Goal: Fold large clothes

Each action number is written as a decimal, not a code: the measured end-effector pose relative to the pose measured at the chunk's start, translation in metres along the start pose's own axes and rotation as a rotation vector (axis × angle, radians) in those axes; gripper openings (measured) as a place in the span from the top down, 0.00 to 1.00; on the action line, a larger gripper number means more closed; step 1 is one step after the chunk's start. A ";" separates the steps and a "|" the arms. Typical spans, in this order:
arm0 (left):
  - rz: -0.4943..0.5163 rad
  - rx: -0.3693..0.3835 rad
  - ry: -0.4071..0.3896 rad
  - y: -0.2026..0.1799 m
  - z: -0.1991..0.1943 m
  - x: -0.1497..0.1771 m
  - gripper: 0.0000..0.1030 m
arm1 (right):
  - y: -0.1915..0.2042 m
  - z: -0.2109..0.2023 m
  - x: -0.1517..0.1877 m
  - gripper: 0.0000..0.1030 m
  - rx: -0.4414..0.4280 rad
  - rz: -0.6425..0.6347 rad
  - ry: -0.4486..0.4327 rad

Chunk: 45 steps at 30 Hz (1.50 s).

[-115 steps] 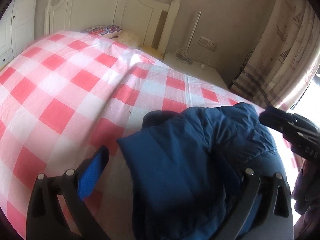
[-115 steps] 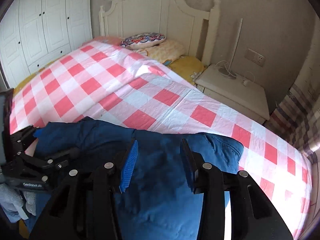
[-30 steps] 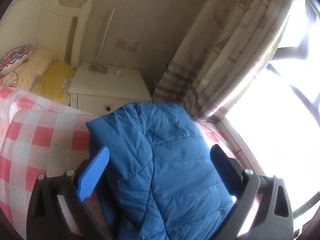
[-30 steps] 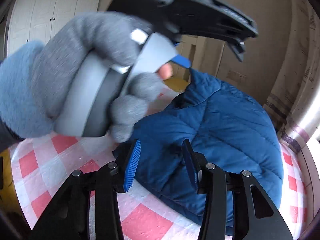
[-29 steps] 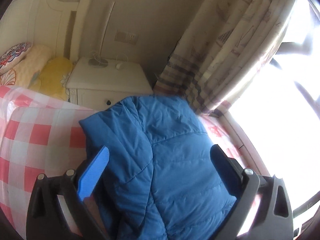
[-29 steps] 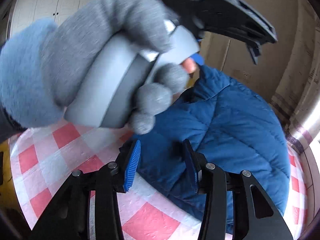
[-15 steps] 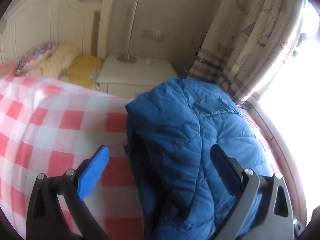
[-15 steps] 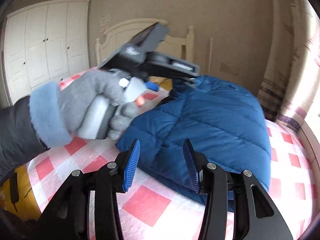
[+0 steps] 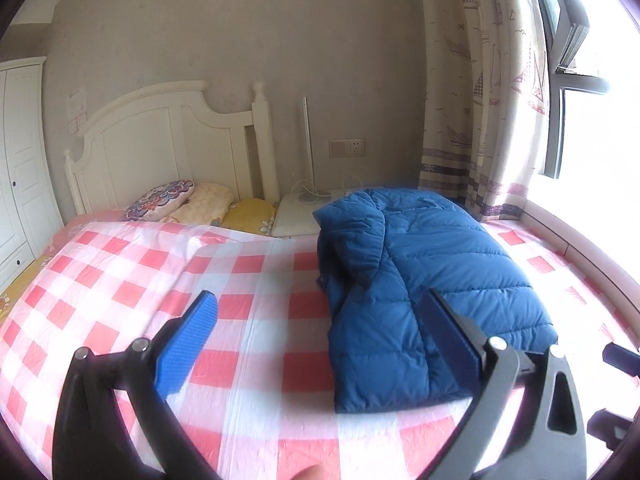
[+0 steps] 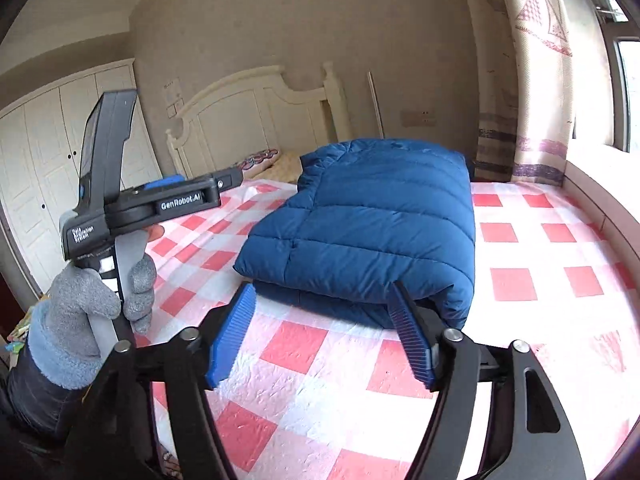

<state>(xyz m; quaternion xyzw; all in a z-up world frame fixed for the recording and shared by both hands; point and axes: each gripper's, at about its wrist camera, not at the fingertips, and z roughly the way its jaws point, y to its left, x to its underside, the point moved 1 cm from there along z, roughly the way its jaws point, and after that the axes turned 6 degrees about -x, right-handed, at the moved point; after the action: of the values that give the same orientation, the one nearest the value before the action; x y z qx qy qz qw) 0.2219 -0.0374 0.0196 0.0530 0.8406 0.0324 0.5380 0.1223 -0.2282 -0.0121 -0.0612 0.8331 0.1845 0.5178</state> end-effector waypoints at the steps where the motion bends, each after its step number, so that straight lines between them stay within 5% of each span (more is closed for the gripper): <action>1: -0.003 0.007 -0.006 0.001 -0.010 0.001 0.02 | 0.002 -0.013 -0.002 0.17 0.012 0.003 -0.030; 12: -0.021 -0.008 -0.046 -0.002 -0.093 0.043 0.02 | 0.021 -0.113 -0.001 0.16 0.207 0.030 -0.343; 15: -0.003 0.012 -0.023 -0.009 -0.098 0.064 0.02 | 0.017 -0.107 0.012 0.16 0.291 0.065 -0.317; 25: -0.006 -0.011 -0.010 -0.007 -0.101 0.105 0.02 | 0.039 -0.059 0.057 0.16 0.314 -0.054 -0.124; 45: -0.020 -0.021 -0.006 0.001 -0.101 0.112 0.02 | 0.058 -0.055 0.065 0.16 0.299 -0.111 -0.120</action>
<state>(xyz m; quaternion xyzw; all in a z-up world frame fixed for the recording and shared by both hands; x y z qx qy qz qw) 0.0838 -0.0226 -0.0386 0.0391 0.8392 0.0357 0.5412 0.0294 -0.1897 -0.0339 -0.0184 0.8141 0.0330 0.5795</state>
